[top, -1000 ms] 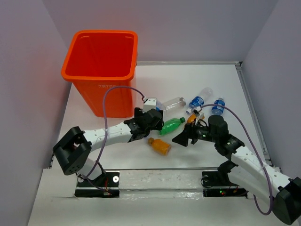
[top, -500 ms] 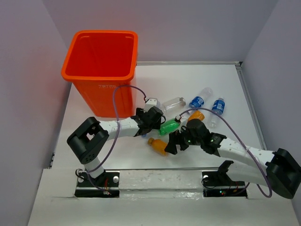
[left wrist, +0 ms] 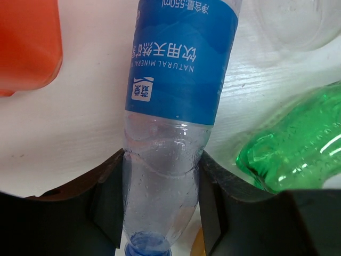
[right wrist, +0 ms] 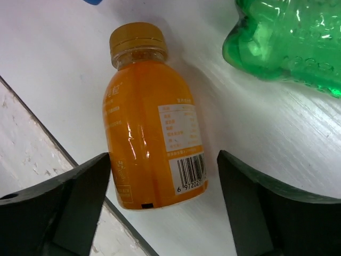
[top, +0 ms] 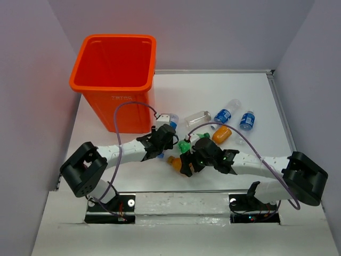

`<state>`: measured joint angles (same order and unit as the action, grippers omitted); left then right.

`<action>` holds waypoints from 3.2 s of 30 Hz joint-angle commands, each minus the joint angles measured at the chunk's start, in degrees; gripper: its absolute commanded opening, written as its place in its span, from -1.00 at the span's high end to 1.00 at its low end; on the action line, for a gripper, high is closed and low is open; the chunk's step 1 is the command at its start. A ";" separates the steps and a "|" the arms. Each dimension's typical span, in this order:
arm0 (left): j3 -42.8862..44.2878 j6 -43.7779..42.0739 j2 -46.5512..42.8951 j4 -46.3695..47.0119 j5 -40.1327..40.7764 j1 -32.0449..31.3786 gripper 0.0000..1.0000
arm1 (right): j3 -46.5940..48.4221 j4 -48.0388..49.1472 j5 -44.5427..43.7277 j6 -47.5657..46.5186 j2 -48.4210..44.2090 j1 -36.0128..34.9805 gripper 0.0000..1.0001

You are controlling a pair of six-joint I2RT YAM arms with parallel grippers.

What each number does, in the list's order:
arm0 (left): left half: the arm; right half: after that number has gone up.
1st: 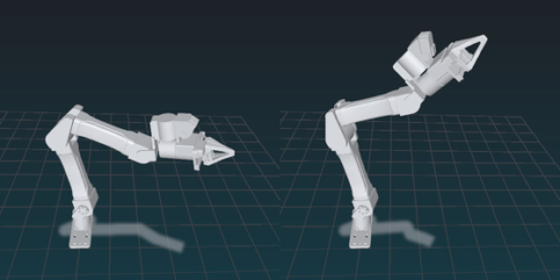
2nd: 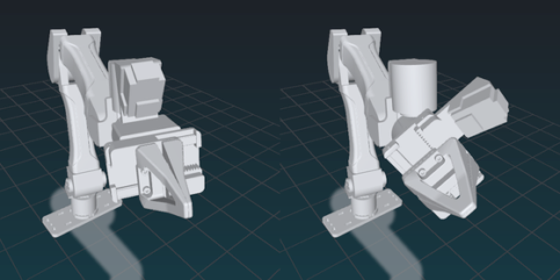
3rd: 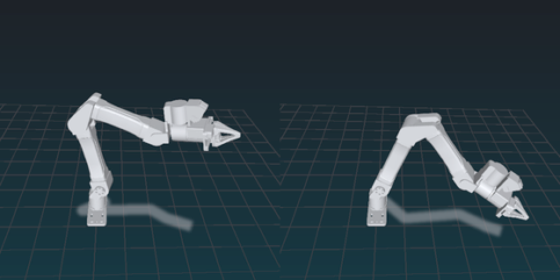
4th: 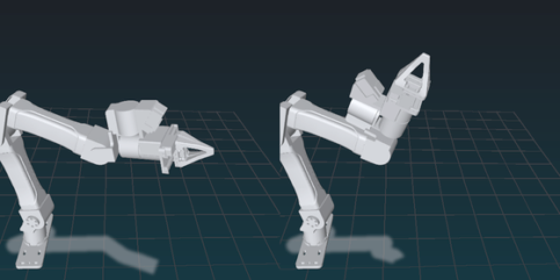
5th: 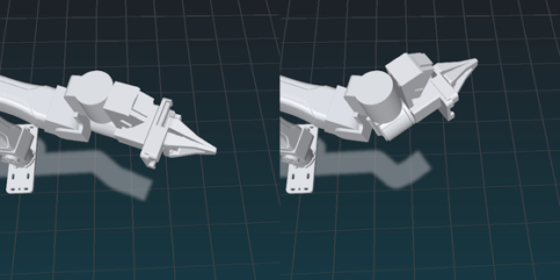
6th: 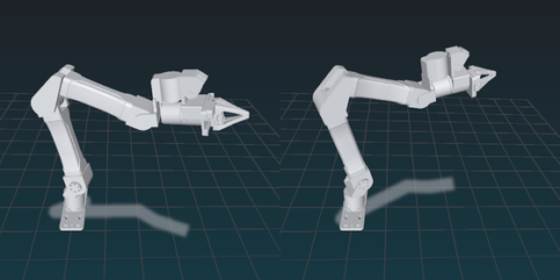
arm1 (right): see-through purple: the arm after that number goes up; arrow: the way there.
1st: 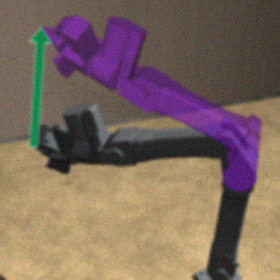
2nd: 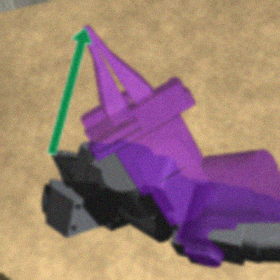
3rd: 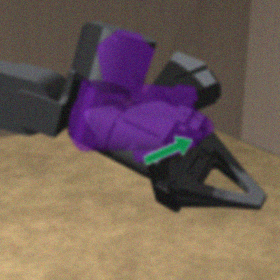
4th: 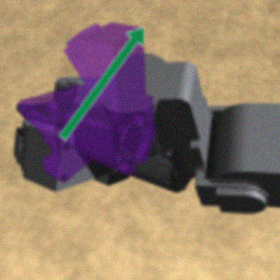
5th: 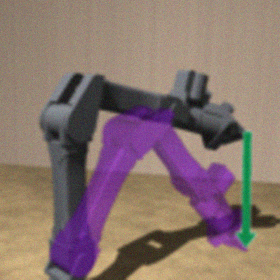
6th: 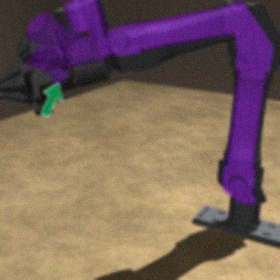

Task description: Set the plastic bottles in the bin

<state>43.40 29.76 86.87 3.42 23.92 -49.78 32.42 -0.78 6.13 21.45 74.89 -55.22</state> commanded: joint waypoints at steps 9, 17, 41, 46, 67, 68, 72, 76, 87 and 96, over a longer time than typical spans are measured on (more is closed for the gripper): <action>-4.38 1.72 -21.81 -1.22 -4.04 -1.46 0.50 | -2.63 1.22 -0.86 2.28 -12.92 -1.03 0.18; 7.55 -2.15 -35.44 -5.36 -13.01 -3.22 0.52 | -2.89 -7.13 0.63 3.50 -25.22 -1.03 0.25; 47.59 -10.07 -18.45 -11.44 -10.90 31.23 -0.98 | 24.33 -8.89 -5.60 -2.98 -21.20 -1.03 0.27; 34.77 -7.26 -34.09 -9.31 -17.15 31.15 -0.98 | 38.11 -6.43 -12.54 -11.14 -13.65 -1.03 0.27; 8.02 -3.04 -58.83 -19.69 -42.80 31.06 -0.98 | 101.79 1.04 -19.14 -23.21 38.07 0.03 -0.89; 7.32 -3.21 -58.57 -18.38 -43.78 30.97 -0.98 | 96.74 2.69 -19.05 -22.69 35.78 0.55 -0.89; 5.65 -2.78 -55.94 -13.71 -50.10 30.18 -0.97 | 75.38 8.41 -18.35 -19.18 19.27 2.83 -0.85; 5.12 -3.30 -53.30 -10.46 -43.20 22.12 -0.96 | 50.50 11.06 -20.90 -15.83 1.52 4.59 -0.82; 6.61 -9.63 -30.90 -1.51 -9.78 -11.92 -0.98 | 7.77 2.27 -34.07 3.76 -32.43 14.44 -0.77; 12.05 -18.33 -6.21 5.19 -7.57 -11.92 -0.98 | -7.19 -6.43 -36.80 13.96 -44.30 14.97 -0.72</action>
<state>50.46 16.27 75.68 2.46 13.93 -61.73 26.04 -6.15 -27.14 30.02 35.66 -40.51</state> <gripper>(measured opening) 0.989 0.864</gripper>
